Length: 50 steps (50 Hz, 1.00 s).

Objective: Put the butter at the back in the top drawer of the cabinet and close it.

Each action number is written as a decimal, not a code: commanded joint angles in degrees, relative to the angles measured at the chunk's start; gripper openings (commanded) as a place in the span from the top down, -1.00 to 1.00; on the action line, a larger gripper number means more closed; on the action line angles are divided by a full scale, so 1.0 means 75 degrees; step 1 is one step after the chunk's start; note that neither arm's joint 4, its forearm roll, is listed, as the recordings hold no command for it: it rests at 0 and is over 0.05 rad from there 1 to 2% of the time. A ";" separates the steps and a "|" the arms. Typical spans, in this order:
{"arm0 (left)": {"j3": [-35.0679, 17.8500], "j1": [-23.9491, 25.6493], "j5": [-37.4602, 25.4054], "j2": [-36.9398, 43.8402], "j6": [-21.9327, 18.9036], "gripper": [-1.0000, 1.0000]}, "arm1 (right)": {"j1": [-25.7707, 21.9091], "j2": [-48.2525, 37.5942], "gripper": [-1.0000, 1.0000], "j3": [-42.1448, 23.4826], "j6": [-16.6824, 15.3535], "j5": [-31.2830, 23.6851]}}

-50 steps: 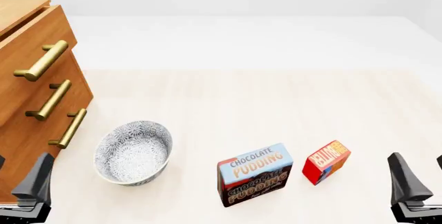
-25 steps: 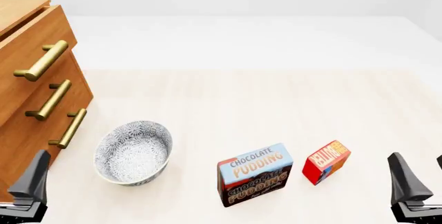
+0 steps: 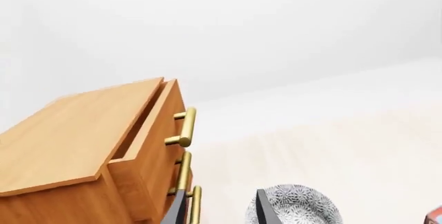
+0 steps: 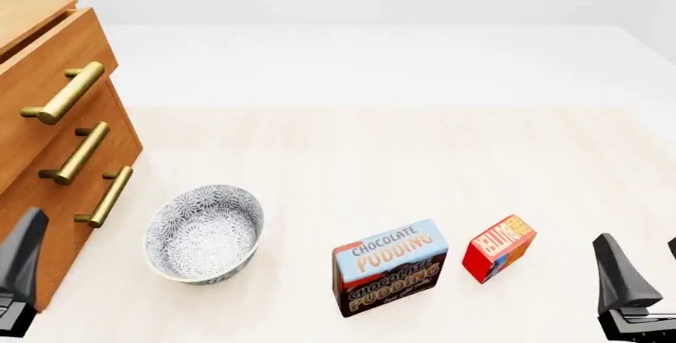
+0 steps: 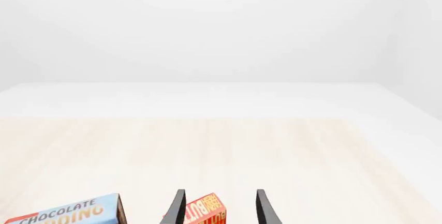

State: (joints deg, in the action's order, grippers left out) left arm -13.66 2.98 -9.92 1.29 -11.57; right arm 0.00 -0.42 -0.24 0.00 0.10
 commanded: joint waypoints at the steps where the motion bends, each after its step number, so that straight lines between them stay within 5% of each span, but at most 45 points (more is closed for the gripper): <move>1: -0.0462 0.0237 -0.0094 0.0403 -0.0561 -1.00 | 0.0000 0.0000 -1.00 0.0000 0.0000 0.0000; 50: -0.1403 0.0579 0.0340 0.2826 -0.4773 -1.00 | 0.0000 0.0000 -1.00 0.0000 0.0000 0.0000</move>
State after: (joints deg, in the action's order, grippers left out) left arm -23.83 7.60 -7.91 19.75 -41.01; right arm 0.00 -0.42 -0.24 0.00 0.10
